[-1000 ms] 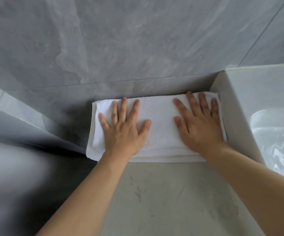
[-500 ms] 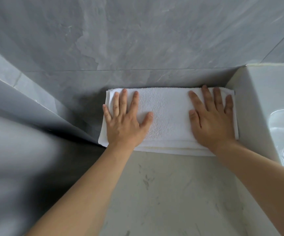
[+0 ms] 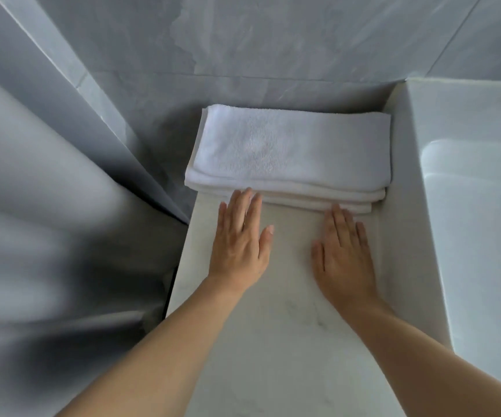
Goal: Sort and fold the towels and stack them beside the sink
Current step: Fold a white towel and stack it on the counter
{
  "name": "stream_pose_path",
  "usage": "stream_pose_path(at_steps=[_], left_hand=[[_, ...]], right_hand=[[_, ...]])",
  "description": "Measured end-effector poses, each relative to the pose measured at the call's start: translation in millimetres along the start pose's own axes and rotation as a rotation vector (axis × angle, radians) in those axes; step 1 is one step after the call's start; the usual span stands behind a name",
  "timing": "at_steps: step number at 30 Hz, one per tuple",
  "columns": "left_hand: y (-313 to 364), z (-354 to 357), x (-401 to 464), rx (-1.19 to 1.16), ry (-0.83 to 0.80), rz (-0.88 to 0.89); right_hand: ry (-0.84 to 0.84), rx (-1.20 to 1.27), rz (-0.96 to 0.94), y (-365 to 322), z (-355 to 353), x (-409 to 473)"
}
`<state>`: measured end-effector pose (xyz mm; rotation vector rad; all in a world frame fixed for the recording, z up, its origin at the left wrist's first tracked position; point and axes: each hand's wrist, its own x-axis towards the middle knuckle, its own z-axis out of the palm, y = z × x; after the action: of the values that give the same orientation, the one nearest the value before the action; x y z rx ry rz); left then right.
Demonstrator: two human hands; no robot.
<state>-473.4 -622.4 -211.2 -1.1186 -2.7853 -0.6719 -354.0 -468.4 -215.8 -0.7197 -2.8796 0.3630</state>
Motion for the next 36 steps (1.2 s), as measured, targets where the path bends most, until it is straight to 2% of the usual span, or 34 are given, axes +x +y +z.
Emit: stream_pose_path(at_steps=[4, 7, 30, 36], left_hand=[[9, 12, -50, 0.161, -0.243, 0.09], [14, 12, -51, 0.206, -0.293, 0.053], [20, 11, -40, 0.195, -0.274, 0.0], [17, 15, -35, 0.168, -0.221, 0.003]], right_hand=[[-0.115, -0.08, -0.054, 15, 4, -51], [-0.152, -0.105, -0.033, 14, 4, -53], [-0.224, -0.106, 0.019, 8, 0, -48], [-0.242, -0.124, 0.03, 7, -1, -45]])
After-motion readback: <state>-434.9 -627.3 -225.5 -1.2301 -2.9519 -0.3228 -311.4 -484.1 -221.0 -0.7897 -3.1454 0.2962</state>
